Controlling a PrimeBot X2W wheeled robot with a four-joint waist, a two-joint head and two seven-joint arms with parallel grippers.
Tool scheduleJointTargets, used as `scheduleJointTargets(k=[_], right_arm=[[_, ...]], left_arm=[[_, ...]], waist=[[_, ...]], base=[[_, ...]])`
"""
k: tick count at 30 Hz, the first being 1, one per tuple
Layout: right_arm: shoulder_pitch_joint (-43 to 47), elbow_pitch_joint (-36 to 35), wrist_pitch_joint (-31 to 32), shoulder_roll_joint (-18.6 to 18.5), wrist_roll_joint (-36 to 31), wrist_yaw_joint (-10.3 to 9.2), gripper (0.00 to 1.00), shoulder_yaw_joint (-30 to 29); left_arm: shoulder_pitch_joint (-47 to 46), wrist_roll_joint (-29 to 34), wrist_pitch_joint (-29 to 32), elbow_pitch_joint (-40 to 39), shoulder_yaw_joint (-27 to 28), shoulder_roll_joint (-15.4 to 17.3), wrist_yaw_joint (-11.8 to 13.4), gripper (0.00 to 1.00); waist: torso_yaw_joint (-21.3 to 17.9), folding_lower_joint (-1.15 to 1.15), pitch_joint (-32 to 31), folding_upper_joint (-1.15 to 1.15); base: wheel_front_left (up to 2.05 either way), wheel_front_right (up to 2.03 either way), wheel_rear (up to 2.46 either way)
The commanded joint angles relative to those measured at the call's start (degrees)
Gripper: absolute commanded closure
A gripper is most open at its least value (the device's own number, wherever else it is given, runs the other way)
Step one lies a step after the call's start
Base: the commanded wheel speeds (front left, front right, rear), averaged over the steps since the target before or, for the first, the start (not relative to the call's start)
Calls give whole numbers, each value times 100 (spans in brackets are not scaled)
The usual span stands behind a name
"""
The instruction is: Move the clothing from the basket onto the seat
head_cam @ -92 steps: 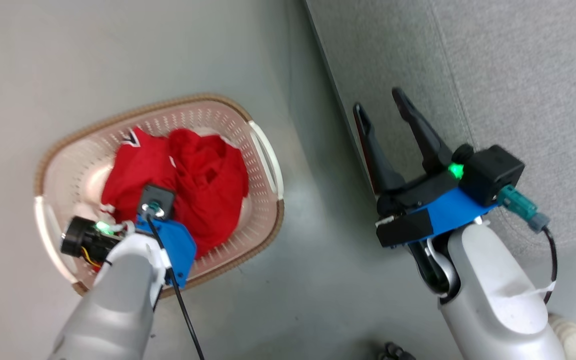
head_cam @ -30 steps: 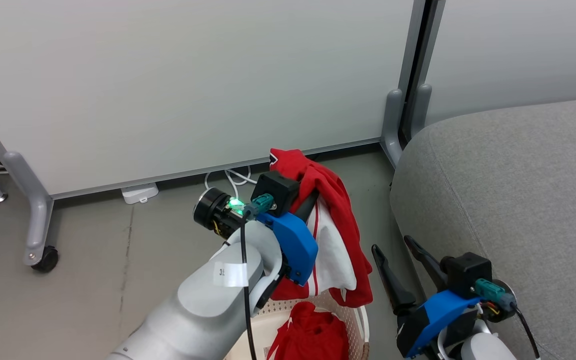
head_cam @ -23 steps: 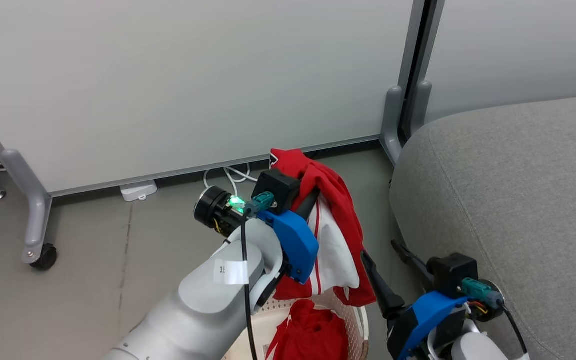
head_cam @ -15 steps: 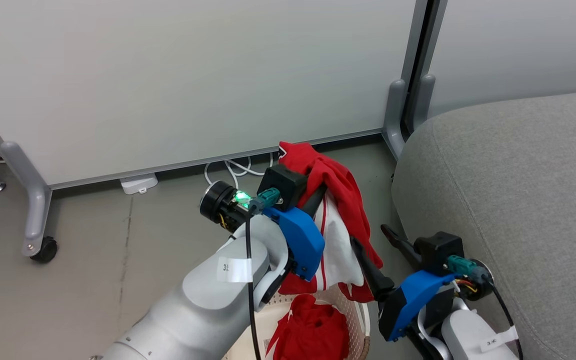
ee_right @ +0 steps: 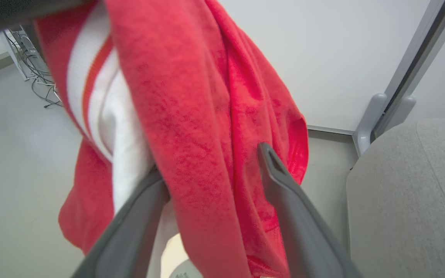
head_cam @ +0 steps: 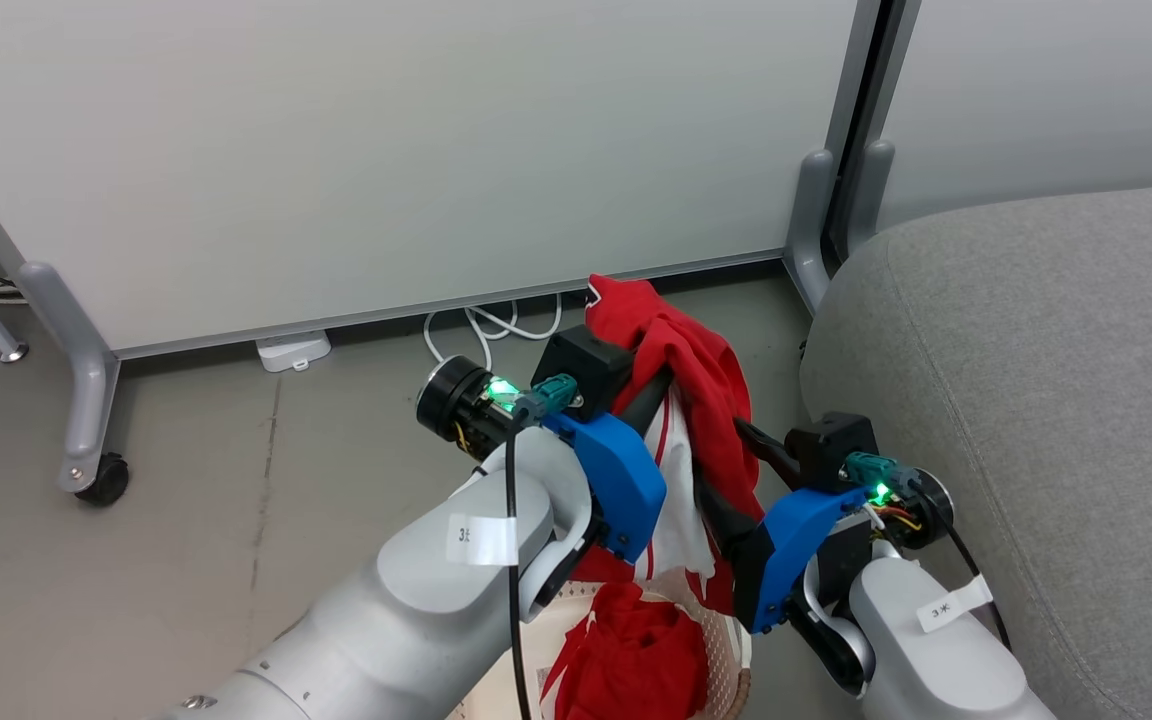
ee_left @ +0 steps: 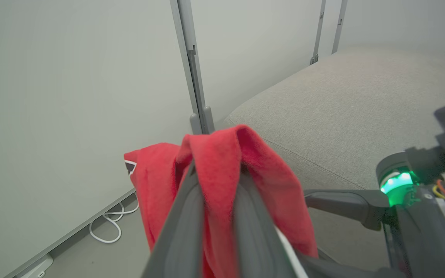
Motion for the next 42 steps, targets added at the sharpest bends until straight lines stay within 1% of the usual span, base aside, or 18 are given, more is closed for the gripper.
scheduleJointTargets(k=[1,6,7,8,9,10,16,25,37,38,39,40,41,42], right_arm=[[-164,132,-55,-20,90,3,0,73],[-478,583,-144,-20,350,3,0,286],[-523,658,-144,-20,402,3,3,341],[-566,725,-156,-20,458,3,62,393],[-604,781,-172,-20,516,3,98,444],[-639,837,-188,-20,569,3,100,489],[-731,1085,-315,-20,819,3,100,721],[-792,1273,-470,-20,1086,3,100,997],[-894,1515,-629,-20,1304,3,100,1184],[-901,1530,-639,-20,1316,3,100,1193],[-902,1542,-646,-20,1336,3,100,1201],[-902,1542,-646,-20,1336,3,100,1201],[-905,1569,-660,-20,1354,3,100,1226],[-918,1579,-670,-20,1366,3,100,1236]], left_arm=[[-110,-44,-37,-14,-44,-2,43,100],[-183,-166,-84,-25,-166,-3,49,100],[-192,-182,-97,-23,-191,-2,48,100],[-202,-198,-99,-20,-214,-3,51,100],[-206,-225,-112,-16,-229,-3,54,100],[-211,-233,-126,-9,-243,-2,58,100],[-236,-335,-180,64,-339,-3,67,100],[-237,-493,-249,150,-421,-3,78,100],[-216,-679,-290,192,-548,-3,80,100],[-224,-684,-299,194,-551,-3,91,80],[-233,-689,-296,194,-554,-3,88,36],[-233,-689,-296,194,-554,-3,88,36],[-247,-703,-335,193,-562,-3,111,0],[-247,-709,-340,193,-566,-3,118,0]], waist=[[7,0,0,0],[31,0,-16,0],[35,0,-22,0],[38,0,-29,0],[41,0,-37,0],[43,0,-44,0],[19,0,-83,0],[-67,0,-145,0],[-130,0,-194,0],[-131,0,-192,0],[-130,0,-190,0],[-130,0,-190,0],[-132,0,-188,0],[-133,0,-188,0]], base=[[0,0,0],[0,0,0],[0,0,0],[0,0,0],[0,0,0],[0,0,0],[0,0,0],[0,0,0],[0,0,0],[0,0,0],[0,0,0],[0,0,0],[0,0,0],[0,0,0]])
